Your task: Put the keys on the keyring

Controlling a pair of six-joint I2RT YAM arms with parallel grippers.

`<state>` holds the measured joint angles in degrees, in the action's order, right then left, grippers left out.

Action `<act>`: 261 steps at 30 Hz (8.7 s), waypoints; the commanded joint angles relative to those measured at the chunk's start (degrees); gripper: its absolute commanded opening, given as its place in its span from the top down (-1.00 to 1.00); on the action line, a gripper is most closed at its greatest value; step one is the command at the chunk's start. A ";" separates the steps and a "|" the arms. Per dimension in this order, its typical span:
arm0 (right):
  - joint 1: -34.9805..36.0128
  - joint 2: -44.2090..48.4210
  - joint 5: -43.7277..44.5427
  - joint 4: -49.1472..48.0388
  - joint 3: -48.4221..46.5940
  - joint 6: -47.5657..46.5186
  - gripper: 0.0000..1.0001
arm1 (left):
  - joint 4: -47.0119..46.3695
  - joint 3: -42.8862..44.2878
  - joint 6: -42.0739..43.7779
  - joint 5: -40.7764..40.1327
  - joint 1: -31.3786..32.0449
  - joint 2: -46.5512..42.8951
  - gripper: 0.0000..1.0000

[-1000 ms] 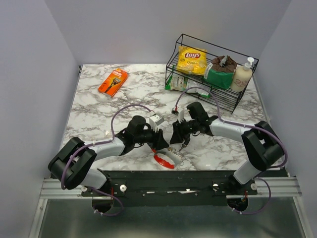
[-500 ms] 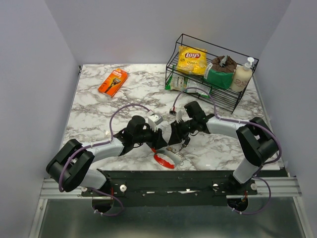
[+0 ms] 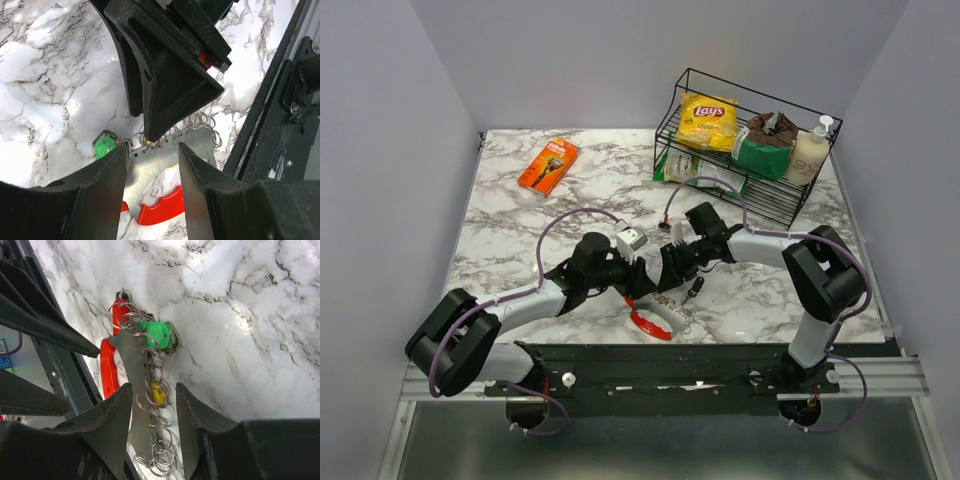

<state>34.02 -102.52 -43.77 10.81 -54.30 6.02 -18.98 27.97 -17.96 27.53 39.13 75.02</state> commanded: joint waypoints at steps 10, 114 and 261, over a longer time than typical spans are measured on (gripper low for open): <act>-0.18 -3.04 0.44 4.75 -1.95 1.27 0.04 | 1.05 -0.37 1.61 -2.30 0.15 -1.28 -0.07; 4.56 0.92 7.56 6.15 -3.53 -10.50 0.09 | 12.13 7.98 -8.76 -2.39 -9.52 2.32 -0.15; 6.06 22.28 -6.33 0.35 2.54 -17.45 0.99 | -36.47 -11.27 -18.60 20.72 -9.34 -1.72 0.03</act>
<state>39.70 -81.69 -48.51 12.93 -52.27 -10.59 -50.37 16.16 -35.27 45.25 29.95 72.20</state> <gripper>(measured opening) 0.013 0.490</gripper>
